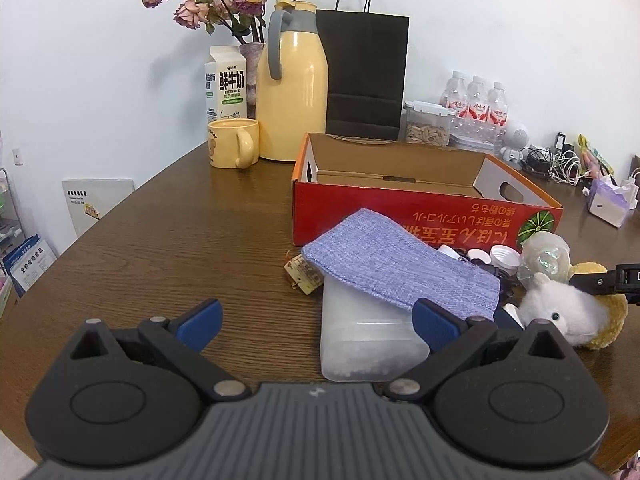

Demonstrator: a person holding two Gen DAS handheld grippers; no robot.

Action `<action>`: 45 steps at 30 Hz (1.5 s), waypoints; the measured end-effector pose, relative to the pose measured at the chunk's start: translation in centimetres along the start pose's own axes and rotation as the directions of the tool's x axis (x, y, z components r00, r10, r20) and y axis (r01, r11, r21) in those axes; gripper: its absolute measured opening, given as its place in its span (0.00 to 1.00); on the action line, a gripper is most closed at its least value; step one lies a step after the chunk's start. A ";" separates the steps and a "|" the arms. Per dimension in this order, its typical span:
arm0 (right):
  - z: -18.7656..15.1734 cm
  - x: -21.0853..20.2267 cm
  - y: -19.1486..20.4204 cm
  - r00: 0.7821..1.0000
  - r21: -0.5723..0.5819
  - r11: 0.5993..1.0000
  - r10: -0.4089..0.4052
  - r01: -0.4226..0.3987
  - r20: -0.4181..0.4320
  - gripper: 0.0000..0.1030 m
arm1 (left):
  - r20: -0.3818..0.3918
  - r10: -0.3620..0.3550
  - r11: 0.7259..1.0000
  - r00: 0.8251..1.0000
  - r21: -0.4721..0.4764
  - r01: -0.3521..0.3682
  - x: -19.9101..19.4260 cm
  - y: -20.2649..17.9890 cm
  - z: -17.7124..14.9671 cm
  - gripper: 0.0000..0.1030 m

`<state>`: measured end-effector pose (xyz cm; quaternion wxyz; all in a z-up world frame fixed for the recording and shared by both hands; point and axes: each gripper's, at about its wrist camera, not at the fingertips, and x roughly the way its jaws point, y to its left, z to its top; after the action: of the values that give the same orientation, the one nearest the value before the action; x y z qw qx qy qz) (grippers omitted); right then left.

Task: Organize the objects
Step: 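Grasp the white-and-yellow plush sheep with the right gripper while the left gripper approaches the purple bag, then grasp the purple drawstring bag with the left gripper while the right gripper lifts the sheep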

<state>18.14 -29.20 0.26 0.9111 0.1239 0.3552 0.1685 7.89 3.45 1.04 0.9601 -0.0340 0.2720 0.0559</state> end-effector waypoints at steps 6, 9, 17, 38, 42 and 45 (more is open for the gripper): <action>-0.1 -0.4 -0.1 0.999 0.020 1.000 0.017 -0.017 0.035 0.46 | 0.009 0.001 1.000 1.000 0.020 -0.001 0.3 -0.7 0.8 1.00; -0.3 -0.7 -0.1 0.998 0.028 0.999 0.018 -0.020 0.052 0.44 | 0.005 -0.001 0.999 1.000 0.032 0.001 1.1 -1.3 1.2 1.00; 0.1 -3.0 0.0 0.991 0.029 0.998 0.046 -0.049 0.122 0.44 | -0.008 -0.001 0.999 1.000 0.052 0.001 3.4 -2.9 2.2 1.00; 0.0 -3.6 1.1 0.985 0.011 0.993 0.112 -0.114 0.132 0.44 | 0.015 -0.017 0.992 1.000 0.128 0.015 4.8 -3.8 1.3 0.53; 0.0 -3.8 1.1 0.985 0.013 0.994 0.108 -0.111 0.134 0.44 | 0.054 -0.005 0.988 0.999 0.154 -0.003 3.9 -4.2 1.3 0.25; -0.1 -4.0 1.2 0.985 0.012 0.994 0.110 -0.112 0.137 0.44 | 0.049 -0.025 0.986 0.999 0.167 0.016 3.6 -4.1 1.4 0.05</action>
<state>15.03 -29.62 2.98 0.9210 0.1638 0.2867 0.2066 12.16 -0.15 0.50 0.9667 0.0449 0.2509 0.0239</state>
